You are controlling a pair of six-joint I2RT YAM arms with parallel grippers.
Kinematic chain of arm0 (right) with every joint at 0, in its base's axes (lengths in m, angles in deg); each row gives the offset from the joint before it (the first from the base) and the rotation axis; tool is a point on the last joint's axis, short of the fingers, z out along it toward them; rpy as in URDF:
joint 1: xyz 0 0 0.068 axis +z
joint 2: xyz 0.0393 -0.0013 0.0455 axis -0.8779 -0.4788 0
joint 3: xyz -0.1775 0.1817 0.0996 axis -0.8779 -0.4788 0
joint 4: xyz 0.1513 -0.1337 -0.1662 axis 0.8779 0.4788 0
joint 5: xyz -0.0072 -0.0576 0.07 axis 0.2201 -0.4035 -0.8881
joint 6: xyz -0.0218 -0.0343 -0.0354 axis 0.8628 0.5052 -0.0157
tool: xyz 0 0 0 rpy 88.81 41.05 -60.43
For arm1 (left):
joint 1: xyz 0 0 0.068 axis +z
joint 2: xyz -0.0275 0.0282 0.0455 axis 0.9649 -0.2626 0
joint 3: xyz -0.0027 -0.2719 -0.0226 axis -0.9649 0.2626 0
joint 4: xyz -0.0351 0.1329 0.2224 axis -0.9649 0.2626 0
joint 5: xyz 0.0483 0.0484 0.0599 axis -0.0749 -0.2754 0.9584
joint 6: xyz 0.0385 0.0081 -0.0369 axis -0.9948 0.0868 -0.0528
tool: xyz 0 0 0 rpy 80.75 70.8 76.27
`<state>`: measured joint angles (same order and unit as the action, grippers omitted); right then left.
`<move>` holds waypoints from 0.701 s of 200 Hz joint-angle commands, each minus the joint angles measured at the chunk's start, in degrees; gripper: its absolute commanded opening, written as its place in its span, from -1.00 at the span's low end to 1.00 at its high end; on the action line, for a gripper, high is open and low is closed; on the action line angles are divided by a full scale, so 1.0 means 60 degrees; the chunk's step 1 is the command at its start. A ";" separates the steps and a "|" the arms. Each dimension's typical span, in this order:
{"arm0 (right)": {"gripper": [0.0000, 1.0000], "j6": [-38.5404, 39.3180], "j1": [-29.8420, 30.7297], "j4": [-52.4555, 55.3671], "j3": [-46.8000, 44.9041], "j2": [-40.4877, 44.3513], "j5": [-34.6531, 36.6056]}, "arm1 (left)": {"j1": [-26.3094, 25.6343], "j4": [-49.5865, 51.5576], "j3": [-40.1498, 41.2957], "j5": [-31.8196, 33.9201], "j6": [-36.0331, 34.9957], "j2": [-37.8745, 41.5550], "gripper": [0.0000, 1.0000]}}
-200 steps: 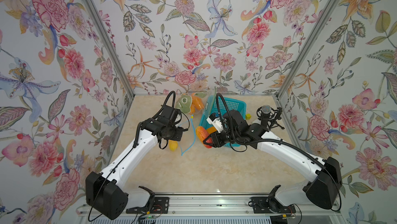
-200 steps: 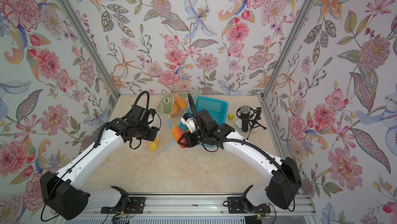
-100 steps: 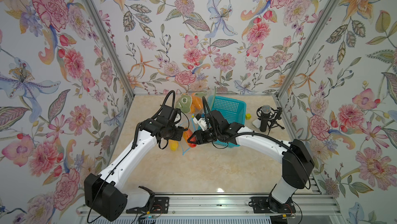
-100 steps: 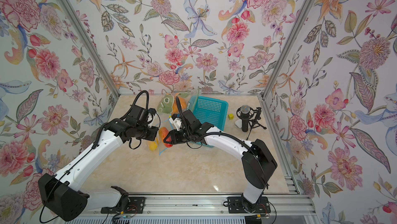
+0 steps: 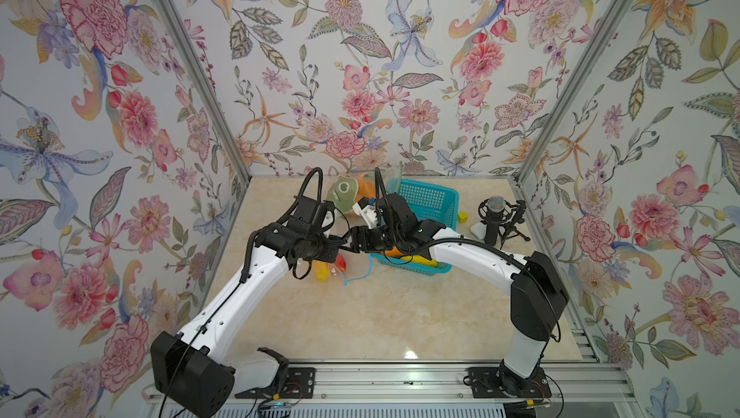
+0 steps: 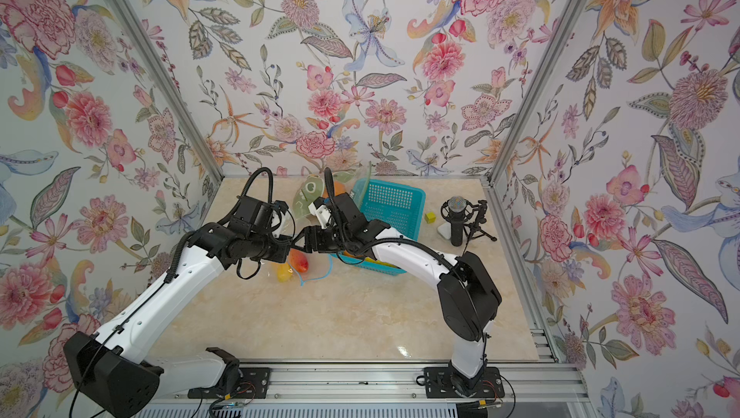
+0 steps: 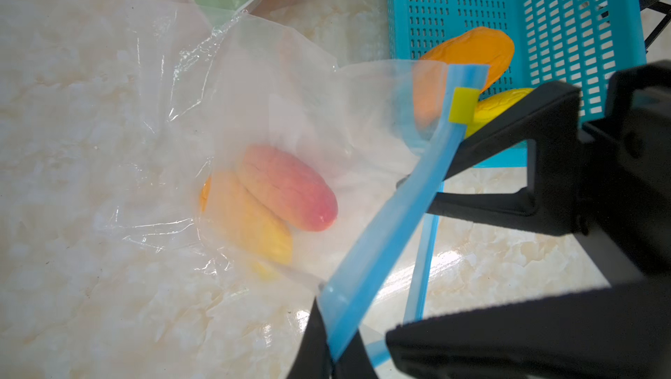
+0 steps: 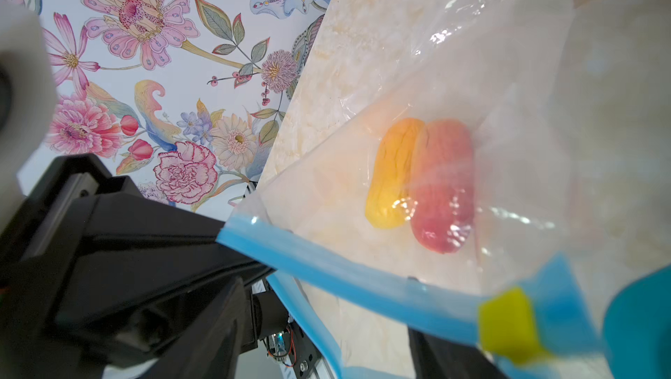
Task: Place the mango in a zip-top bag and seal the zipper
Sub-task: Place the mango in the zipper food storage bag, then pick up the mango from the basket.
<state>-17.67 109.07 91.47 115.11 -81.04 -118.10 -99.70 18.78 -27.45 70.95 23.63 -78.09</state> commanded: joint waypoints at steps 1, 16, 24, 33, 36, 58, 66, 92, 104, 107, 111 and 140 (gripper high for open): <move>0.35 0.0446 -0.0283 0.0255 -0.0588 0.1046 0.0262 | 0.0203 0.0072 -0.0180 0.0108 -0.0031 0.0055 -1.00; 0.37 0.1103 -0.0502 0.1096 -0.0796 0.1611 0.0697 | 0.0243 0.0065 -0.0159 0.0093 -0.0078 -0.0010 -1.00; 0.38 0.1354 -0.0652 0.1546 -0.0926 0.1880 0.1042 | 0.0245 0.0063 -0.0158 0.0093 -0.0081 -0.0043 -1.00; 0.39 0.1556 -0.0885 0.1968 -0.1066 0.2174 0.1361 | 0.0236 0.0043 -0.0165 0.0093 -0.0095 -0.0063 -1.00; 0.39 0.1585 -0.0989 0.2083 -0.1131 0.2262 0.1451 | 0.0243 0.0043 -0.0156 0.0093 -0.0097 -0.0074 -1.00; 0.52 0.1293 -0.1841 0.2488 -0.1752 0.2747 0.1952 | 0.0246 0.0030 -0.0150 0.0108 -0.0112 -0.0129 -1.00; 0.54 0.1154 -0.2204 0.2488 -0.1949 0.2833 0.2016 | 0.0255 0.0014 -0.0130 0.0094 -0.0112 -0.0136 -1.00; 0.69 0.0762 -0.2675 0.2533 -0.2368 0.2808 0.2534 | 0.0257 -0.0001 -0.0100 0.0092 -0.0096 -0.0114 -1.00; 0.72 0.0610 -0.2795 0.2522 -0.2466 0.2700 0.2700 | 0.0254 -0.0019 -0.0094 0.0101 -0.0082 -0.0085 -1.00; 0.72 0.0579 -0.2811 0.2512 -0.2498 0.2665 0.2724 | 0.0248 -0.0016 -0.0094 0.0094 -0.0086 -0.0071 -1.00; 0.72 0.0534 -0.2832 0.2478 -0.2525 0.2617 0.2753 | 0.0247 -0.0016 -0.0093 0.0101 -0.0086 -0.0066 -1.00; 0.74 0.0243 -0.3056 0.2263 -0.2710 0.2136 0.3038 | 0.0253 -0.0042 -0.0029 0.0028 -0.0097 -0.0048 -1.00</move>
<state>-13.74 91.69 104.85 99.92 -65.79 -102.94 -98.76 18.76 -27.45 70.92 23.58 -78.62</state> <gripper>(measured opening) 0.871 0.049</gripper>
